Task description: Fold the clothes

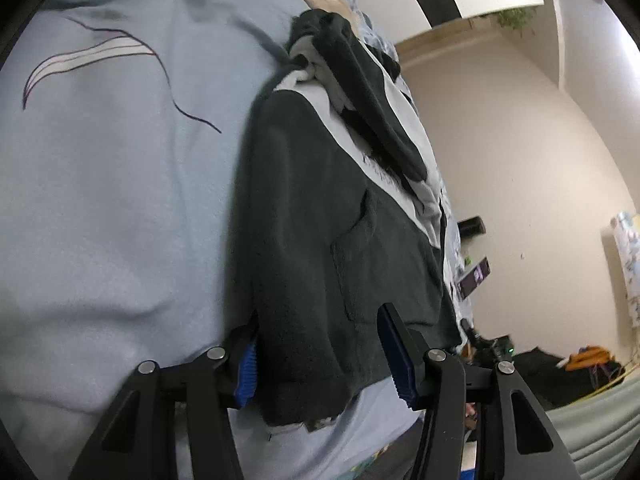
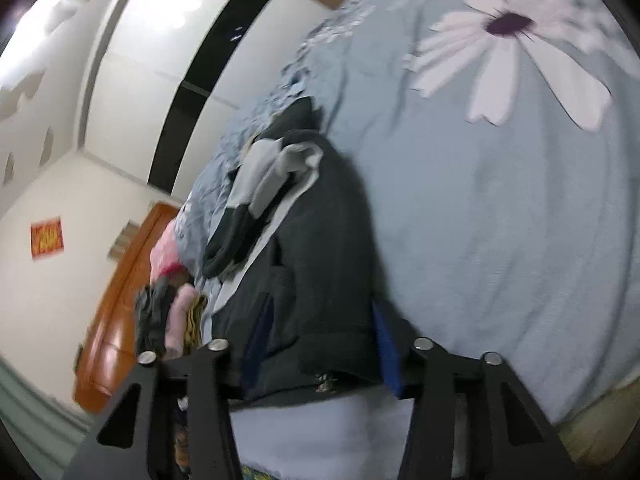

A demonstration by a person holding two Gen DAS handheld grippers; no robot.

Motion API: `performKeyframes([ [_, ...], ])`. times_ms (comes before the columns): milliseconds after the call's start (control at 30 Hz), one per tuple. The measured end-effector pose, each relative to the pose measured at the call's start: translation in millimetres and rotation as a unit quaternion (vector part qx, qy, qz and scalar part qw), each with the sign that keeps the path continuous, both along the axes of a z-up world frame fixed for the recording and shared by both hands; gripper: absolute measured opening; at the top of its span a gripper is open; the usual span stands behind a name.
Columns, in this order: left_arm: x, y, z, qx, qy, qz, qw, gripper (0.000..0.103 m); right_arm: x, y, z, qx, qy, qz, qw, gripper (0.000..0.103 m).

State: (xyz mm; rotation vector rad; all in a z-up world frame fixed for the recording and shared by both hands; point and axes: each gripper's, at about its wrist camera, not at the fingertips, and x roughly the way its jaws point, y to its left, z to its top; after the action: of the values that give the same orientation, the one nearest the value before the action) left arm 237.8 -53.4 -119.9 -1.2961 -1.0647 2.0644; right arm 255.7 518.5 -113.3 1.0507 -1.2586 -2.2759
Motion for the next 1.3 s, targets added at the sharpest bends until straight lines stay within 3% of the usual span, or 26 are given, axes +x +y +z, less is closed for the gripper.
performKeyframes([
  [67,-1,5,1,-0.01,0.003,0.01,0.9999,0.053,-2,0,-1,0.003,-0.01,-0.006,1.0,0.039],
  [100,0,6,1,-0.019,0.004,0.016,0.9997,0.04,-2,-1,0,0.012,-0.01,-0.005,1.0,0.034],
  [133,2,6,0,-0.03,0.001,0.022,0.9993,0.017,-1,-2,0,0.018,-0.012,-0.004,1.0,0.03],
  [200,6,1,-5,-0.02,-0.004,0.031,0.9993,0.013,3,1,-2,0.016,-0.016,-0.005,1.0,0.019],
  [300,17,-9,2,-0.007,0.002,0.041,0.9991,0.011,15,5,-1,-0.004,-0.007,-0.003,1.0,0.017],
  [500,53,-35,43,0.005,0.041,0.031,0.9987,0.01,69,0,27,-0.016,0.064,0.031,0.997,0.016],
  [633,45,-44,53,0.041,0.042,0.039,0.9975,0.01,73,2,41,-0.031,0.077,0.032,0.996,0.016],
  [833,-18,-42,96,0.063,0.085,0.033,0.9938,0.01,10,5,79,-0.06,0.09,0.037,0.993,0.016],
  [1000,-103,-37,120,0.064,0.108,0.035,0.9916,0.011,-66,3,107,-0.053,0.074,0.032,0.995,0.016],
  [1167,-203,-35,103,0.065,0.08,0.048,0.9935,0.011,-156,-3,111,-0.034,0.03,0.022,0.999,0.017],
  [1300,-257,-29,74,0.061,0.049,0.055,0.9954,0.012,-213,-4,92,-0.022,-0.012,0.004,1.0,0.017],
])
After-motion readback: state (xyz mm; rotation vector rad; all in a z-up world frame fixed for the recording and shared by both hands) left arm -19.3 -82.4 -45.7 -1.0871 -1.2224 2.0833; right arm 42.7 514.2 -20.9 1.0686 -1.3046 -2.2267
